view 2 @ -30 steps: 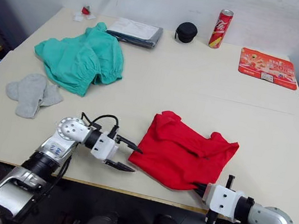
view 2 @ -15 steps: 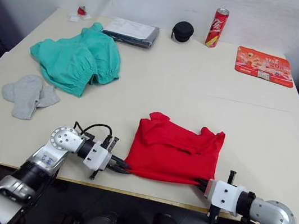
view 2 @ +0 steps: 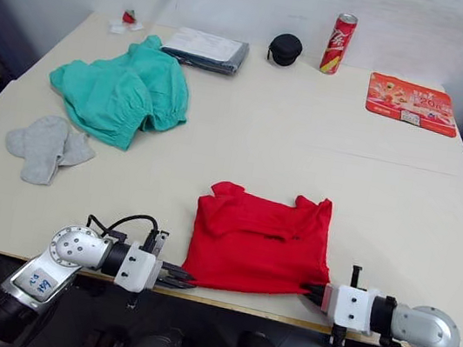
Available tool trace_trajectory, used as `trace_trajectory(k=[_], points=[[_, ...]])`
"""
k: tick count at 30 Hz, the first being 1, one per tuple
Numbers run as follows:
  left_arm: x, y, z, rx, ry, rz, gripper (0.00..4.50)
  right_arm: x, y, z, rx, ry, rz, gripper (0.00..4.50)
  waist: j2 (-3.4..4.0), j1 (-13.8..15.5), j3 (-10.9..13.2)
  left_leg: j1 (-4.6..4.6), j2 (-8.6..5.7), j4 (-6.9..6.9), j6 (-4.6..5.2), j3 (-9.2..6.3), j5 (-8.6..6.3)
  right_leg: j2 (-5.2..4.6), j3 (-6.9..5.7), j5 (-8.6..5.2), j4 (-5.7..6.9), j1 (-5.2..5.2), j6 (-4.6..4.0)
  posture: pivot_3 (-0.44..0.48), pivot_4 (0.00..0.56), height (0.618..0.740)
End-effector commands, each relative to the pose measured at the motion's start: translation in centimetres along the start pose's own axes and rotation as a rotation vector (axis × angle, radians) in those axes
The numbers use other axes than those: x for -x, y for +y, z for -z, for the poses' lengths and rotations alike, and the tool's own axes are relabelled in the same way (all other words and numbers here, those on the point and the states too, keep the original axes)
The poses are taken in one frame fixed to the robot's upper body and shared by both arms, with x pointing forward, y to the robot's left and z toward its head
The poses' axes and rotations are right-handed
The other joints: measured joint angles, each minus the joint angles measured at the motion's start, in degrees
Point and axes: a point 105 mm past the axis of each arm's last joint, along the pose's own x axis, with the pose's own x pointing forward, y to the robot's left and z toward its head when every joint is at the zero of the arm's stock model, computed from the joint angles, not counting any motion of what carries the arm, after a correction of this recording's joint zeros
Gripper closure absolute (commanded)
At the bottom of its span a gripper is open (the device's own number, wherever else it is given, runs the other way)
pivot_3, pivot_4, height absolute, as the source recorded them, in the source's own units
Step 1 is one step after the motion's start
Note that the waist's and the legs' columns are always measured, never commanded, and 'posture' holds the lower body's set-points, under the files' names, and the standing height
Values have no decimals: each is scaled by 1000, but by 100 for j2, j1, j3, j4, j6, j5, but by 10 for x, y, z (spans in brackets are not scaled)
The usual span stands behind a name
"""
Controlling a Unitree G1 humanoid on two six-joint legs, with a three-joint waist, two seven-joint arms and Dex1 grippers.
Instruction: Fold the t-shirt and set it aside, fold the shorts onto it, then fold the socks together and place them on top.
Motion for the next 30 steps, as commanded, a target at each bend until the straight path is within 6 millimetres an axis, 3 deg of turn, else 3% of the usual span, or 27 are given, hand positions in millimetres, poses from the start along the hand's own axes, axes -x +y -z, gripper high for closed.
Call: trace_trajectory(k=[1,4,8,12,16,19,20,22,26,30], points=[[7,7,-8,71,-28,-40,3986,6,2,1,-68,12,29,4032,0,1,0,0,0,0,-1,0,0,0,1,0,0,0,0,0,150,740],[14,7,-9,73,-7,-8,3139,9,6,-5,-88,2,27,3153,1,4,0,0,1,-1,-1,-1,0,0,0,-1,1,-1,-2,0,150,740],[42,-3,-22,221,-60,91,1907,30,27,-19,-193,32,-109,1821,25,4,10,-1,2,-8,-3,-2,-3,-1,0,-4,-2,-3,-7,0,150,740],[74,3,-32,396,-108,133,1907,50,26,-38,-314,6,-161,1821,32,1,13,2,3,-10,-2,-5,-2,-1,1,-5,-7,2,-8,0,150,740],[76,37,-34,346,-144,36,2837,47,-2,-52,-372,-66,-106,2798,31,11,13,6,4,-9,-1,-11,-3,-2,0,-5,-6,7,-9,0,150,740],[54,53,-32,291,-142,37,3635,28,-27,-47,-265,-88,-24,3641,27,15,12,7,0,-9,-1,-8,-4,-3,1,-4,-6,5,-8,0,150,740],[46,54,-31,264,-133,57,4100,19,-33,-43,-221,-83,-3,4144,26,17,11,-4,-2,-11,-3,-7,-5,-2,-1,-4,-7,-6,-7,0,150,740],[34,58,-27,218,-122,64,4465,4,-41,-35,-157,-75,16,4500,27,24,12,-5,-3,-16,-7,-5,-4,5,-3,-6,-6,-12,-9,0,150,740],[15,60,-14,115,-59,97,4465,-20,-56,-22,-82,-74,51,4500,28,51,13,-21,-7,-17,-5,12,0,18,-8,-5,-1,-24,-7,0,150,740],[3,82,-10,47,-61,27,4465,-37,-68,-11,-31,-44,60,4500,27,50,14,-24,-5,11,-2,12,2,18,-8,-4,1,-19,-4,0,150,740]])
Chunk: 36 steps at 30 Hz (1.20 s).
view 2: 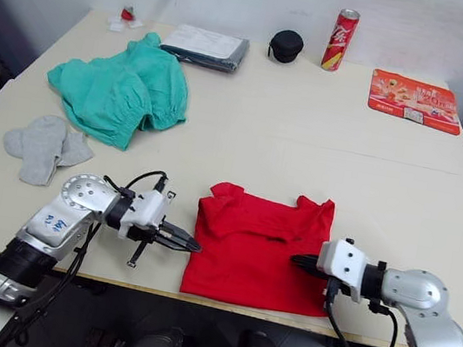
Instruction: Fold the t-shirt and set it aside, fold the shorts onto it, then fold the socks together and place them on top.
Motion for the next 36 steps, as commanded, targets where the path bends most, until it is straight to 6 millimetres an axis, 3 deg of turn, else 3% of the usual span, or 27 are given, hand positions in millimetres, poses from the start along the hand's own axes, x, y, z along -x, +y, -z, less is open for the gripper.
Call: trace_trajectory(k=[1,6,11,16,19,24,26,30,36], points=[[-6,18,-3,-87,10,-38,4465,-9,-11,5,60,12,22,4500,0,9,0,0,-1,2,6,1,3,-2,2,4,1,1,6,0,150,740],[-14,41,-2,-95,-6,-102,4465,-19,-30,12,66,25,70,4500,0,-2,-1,7,-1,5,8,-1,5,-7,4,5,10,6,8,0,150,740],[-11,58,-3,-76,-46,-193,4465,-22,-55,3,28,-41,187,4500,0,-57,-1,6,1,4,6,-3,6,-6,0,6,27,6,9,0,150,740],[4,82,-6,2,-140,-359,4465,-21,-79,-5,-78,-125,357,4500,0,-95,0,3,2,5,5,-5,8,-6,-2,6,31,4,10,0,150,740],[16,103,-5,93,-206,-525,4465,-17,-93,0,-149,-121,481,4500,0,-90,0,2,3,4,5,-8,9,-7,-4,6,31,3,10,0,150,740],[34,126,6,180,-206,-742,4465,-1,-102,4,-271,-143,609,4500,0,-87,0,-2,1,0,5,-11,8,-8,-6,7,28,4,12,0,150,740],[39,125,3,185,-238,-746,4465,7,-101,1,-314,-163,626,4500,0,-83,0,-3,1,-5,5,-11,9,-8,-8,8,27,2,12,0,150,740],[41,101,-25,164,-378,-542,4465,11,-75,-21,-336,-229,520,4500,0,-86,0,-19,2,-5,4,-14,8,-6,-11,7,24,-11,12,0,150,740],[6,53,-34,91,-250,-243,4465,-16,-41,-34,-317,-216,415,4500,1,-99,-1,0,3,-6,1,-11,7,-4,-2,7,25,3,12,0,150,740]])
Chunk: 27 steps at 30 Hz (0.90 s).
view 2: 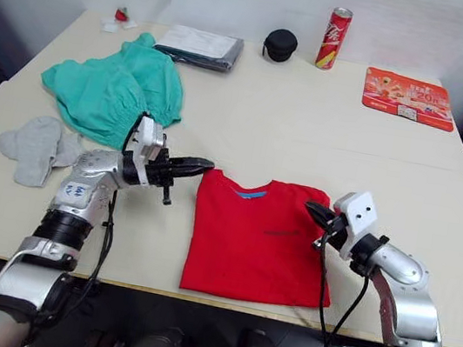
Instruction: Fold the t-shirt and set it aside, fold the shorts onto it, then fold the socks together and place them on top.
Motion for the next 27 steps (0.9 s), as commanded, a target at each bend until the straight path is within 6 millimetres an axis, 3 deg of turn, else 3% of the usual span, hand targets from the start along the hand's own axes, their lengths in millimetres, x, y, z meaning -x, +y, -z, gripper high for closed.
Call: trace_trajectory(k=[1,5,10,16,21,24,27], points=[[-15,-29,6,-73,84,136,4465,-11,21,-4,27,-16,-34,4500,0,7,0,1,0,1,-1,0,0,0,1,0,0,1,0,0,150,740],[-25,-26,33,-56,147,22,4465,-19,24,11,67,13,-12,4500,0,19,0,6,-3,1,-2,5,-1,-2,11,0,-3,0,0,0,150,740],[-31,-10,67,37,199,-180,4465,-15,-16,37,-14,34,190,4500,-1,31,0,3,-8,0,2,4,1,-7,9,1,-2,1,2,0,150,740],[-21,2,86,127,231,-302,4465,3,-52,61,-139,77,348,4500,-3,17,-6,21,-6,0,3,4,2,-10,10,1,-8,17,2,0,150,740],[-15,4,83,138,210,-306,4465,11,-67,64,-203,69,424,4500,-1,-3,-12,30,-6,-1,2,4,2,-14,13,1,-8,21,2,0,150,740],[-14,0,46,95,27,-218,4465,9,-66,33,-155,-39,377,4500,0,-37,-11,27,-4,-2,1,8,2,-13,17,1,-5,13,1,0,150,740],[-16,-6,27,76,-41,-147,4465,2,-52,7,-118,-121,284,4500,10,-42,-5,10,-3,-6,-2,8,4,-12,16,0,1,-9,0,0,150,740]])
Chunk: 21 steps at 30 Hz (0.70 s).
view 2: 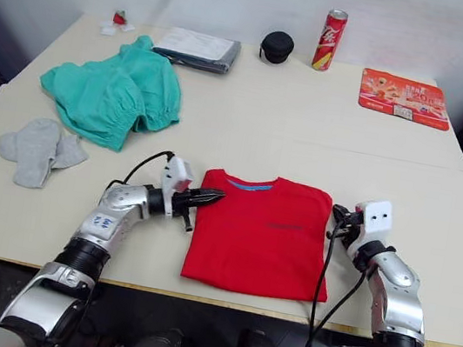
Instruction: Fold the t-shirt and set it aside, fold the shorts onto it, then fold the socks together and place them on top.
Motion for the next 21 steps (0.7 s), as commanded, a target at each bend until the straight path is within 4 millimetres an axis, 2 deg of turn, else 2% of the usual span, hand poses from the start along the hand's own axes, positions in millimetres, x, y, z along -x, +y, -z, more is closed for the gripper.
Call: trace_trajectory(k=[1,3,5,7,10,12,15,19,21], points=[[-1,-10,-32,-57,-99,89,4465,0,26,-42,63,-135,-135,4500,5,16,3,-2,0,-2,0,-1,0,0,-2,0,1,-1,0,0,150,740],[-6,-15,-32,-83,-82,106,4465,-2,49,-42,115,-124,-223,4500,5,36,3,-2,0,-2,0,-2,0,1,-3,0,0,1,0,0,150,740],[-10,-16,-22,-114,-21,89,4465,-2,66,-35,137,-104,-279,4500,5,52,2,-1,-1,-2,0,-3,0,2,-4,0,-3,6,0,0,150,740],[-12,-21,-9,-150,34,103,4465,-1,82,-22,148,-73,-316,4500,4,82,3,-1,-2,-5,0,-3,0,3,-4,0,-3,7,0,0,150,740],[-10,-26,3,-110,49,109,4465,9,99,2,179,-12,-365,4500,4,89,3,-4,-6,-12,2,-4,-1,0,-7,0,-8,7,1,0,150,740],[-4,-26,15,-104,90,104,4465,15,96,10,150,-2,-333,4500,1,76,2,-3,-7,-18,3,-3,-2,-1,-6,0,-12,7,1,0,150,740],[8,-23,24,-57,111,80,4465,29,78,17,109,-2,-244,4500,-3,74,-1,5,-5,-19,3,-5,-2,1,-9,0,-16,14,1,0,150,740],[22,-36,0,-66,51,194,4465,50,80,-12,50,-77,-285,4500,-2,66,0,8,-4,-26,1,-7,-3,-2,-5,0,-31,16,1,0,150,740],[26,-45,-13,-92,26,266,4465,59,83,-20,51,-75,-305,4500,3,48,4,7,-4,-29,1,-6,-3,-2,-2,0,-32,11,0,0,150,740]])
